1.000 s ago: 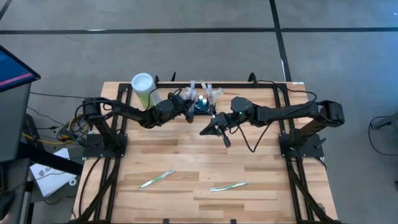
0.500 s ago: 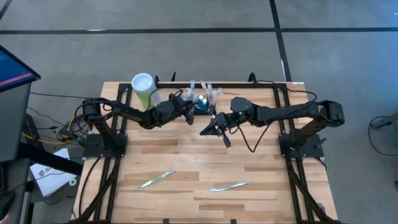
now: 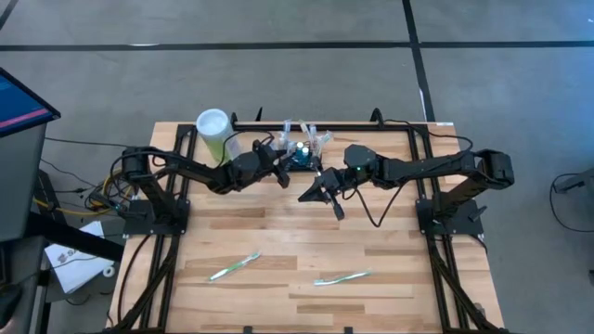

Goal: Pick & Place toothbrushing station
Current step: Put the blue toothbrush into the black wire organizer, then put the green toothbrush into the black wire organizer

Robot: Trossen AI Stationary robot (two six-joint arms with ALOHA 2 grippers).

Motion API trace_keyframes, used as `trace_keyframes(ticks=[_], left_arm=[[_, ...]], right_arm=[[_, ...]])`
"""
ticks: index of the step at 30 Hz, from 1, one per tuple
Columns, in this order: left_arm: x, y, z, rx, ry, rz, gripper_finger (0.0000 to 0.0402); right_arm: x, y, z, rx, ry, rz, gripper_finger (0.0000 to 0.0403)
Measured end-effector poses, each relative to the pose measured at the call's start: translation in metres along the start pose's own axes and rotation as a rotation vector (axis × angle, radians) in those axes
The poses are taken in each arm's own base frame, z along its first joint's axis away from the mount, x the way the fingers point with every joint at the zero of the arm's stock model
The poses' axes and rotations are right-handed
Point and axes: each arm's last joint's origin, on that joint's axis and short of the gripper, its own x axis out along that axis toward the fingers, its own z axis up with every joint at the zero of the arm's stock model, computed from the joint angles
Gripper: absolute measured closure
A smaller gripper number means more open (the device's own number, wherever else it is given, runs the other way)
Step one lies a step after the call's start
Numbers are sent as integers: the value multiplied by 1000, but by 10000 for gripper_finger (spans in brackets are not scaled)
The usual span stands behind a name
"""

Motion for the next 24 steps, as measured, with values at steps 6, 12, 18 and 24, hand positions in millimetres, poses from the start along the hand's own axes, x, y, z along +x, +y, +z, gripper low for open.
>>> trace_keyframes(ticks=[6, 12, 18, 24], left_arm=[[-6, -5, 3, 2, -5, 10, 264], [-9, -11, 3, 7, -9, -11, 242], [-12, -16, 2, 54, 14, -4, 238], [-22, -15, 11, 77, 50, 22, 236]], right_arm=[[0, 0, -1, 5, 10, 1, 403], [0, 0, -1, 7, 14, 2, 403], [0, 0, -2, 9, 17, 2, 403], [0, 0, -2, 8, 18, 2, 403]])
